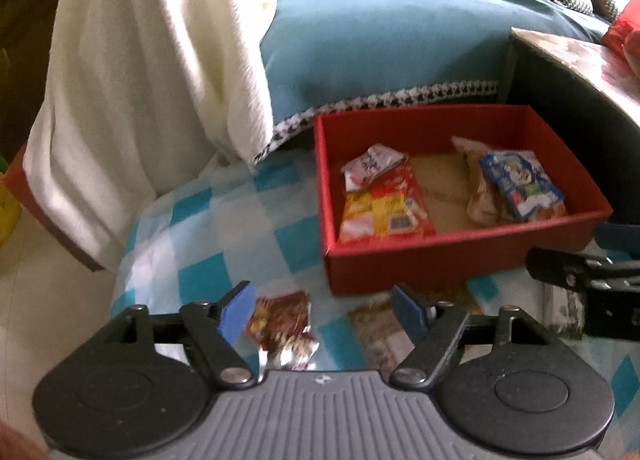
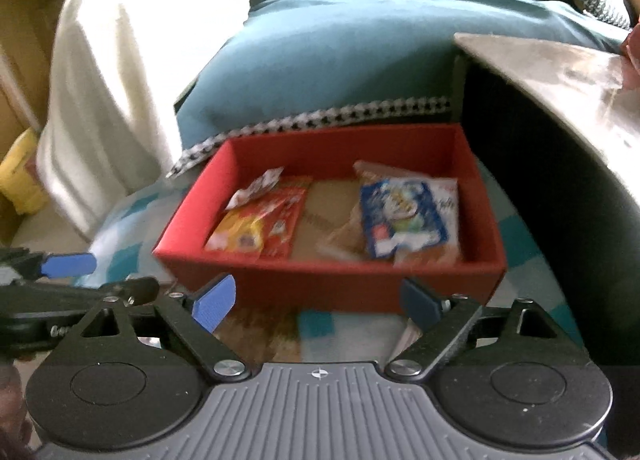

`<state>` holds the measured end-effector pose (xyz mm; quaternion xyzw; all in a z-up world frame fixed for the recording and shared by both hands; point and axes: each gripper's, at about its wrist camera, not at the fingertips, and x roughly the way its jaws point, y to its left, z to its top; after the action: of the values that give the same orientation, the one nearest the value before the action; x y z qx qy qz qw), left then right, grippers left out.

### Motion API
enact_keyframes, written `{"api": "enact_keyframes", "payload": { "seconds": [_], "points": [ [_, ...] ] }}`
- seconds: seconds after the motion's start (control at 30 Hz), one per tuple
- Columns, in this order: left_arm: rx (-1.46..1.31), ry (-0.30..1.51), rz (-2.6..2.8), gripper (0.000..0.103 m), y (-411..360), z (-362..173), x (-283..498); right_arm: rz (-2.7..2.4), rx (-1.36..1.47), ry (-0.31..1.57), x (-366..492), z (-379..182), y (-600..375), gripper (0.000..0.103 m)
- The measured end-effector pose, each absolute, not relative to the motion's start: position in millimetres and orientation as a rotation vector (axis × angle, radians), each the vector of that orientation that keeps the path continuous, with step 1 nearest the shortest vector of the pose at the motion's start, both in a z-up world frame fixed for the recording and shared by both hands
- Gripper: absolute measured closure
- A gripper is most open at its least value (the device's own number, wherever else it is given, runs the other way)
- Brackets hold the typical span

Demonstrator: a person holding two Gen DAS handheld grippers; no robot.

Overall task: Organize snacks
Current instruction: 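Withdraw both tools from the box toward the remaining snacks, then lower the left tool onto the silver-brown snack bag while the right moves toward the brown flat packet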

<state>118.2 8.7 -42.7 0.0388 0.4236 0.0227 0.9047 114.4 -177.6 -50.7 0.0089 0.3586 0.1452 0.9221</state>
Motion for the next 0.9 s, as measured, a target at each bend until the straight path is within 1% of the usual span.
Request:
{"api": "enact_keyframes", "payload": {
  "seconds": [0.13,0.2,0.37,0.57,0.73,0.8,0.83,0.87,0.9],
  "points": [
    [0.094,0.908,0.049,0.032,16.9,-51.4,109.1,0.326,-0.005,0.745,93.2,-51.8,-173.7,0.009],
    [0.091,0.937,0.052,0.029,21.7,-58.6,107.2,0.331,-0.001,0.744,84.5,-51.0,-176.7,0.009],
    [-0.001,1.022,0.127,0.029,41.4,-79.9,115.8,0.346,0.026,0.752,68.8,-50.5,-188.4,0.007],
    [-0.082,1.096,0.179,0.029,50.1,-103.6,130.9,0.352,0.036,0.772,69.7,-55.1,-195.7,0.007],
    [-0.057,1.109,0.207,0.030,39.8,-120.5,145.1,0.368,0.053,0.784,75.6,-56.6,-198.7,0.007],
    [-0.096,1.095,0.210,0.042,41.9,-119.8,143.8,0.365,0.050,0.789,78.1,-58.2,-199.1,0.007],
    [-0.113,1.103,0.191,0.056,42.3,-117.7,142.7,0.361,0.050,0.794,79.4,-59.2,-199.0,0.007],
    [-0.103,1.110,0.191,0.065,41.8,-115.6,141.5,0.360,0.054,0.801,81.3,-60.8,-199.0,0.007],
    [-0.096,1.115,0.185,0.066,42.0,-114.2,138.3,0.364,0.057,0.809,83.3,-62.6,-198.3,0.007]
  ]
}}
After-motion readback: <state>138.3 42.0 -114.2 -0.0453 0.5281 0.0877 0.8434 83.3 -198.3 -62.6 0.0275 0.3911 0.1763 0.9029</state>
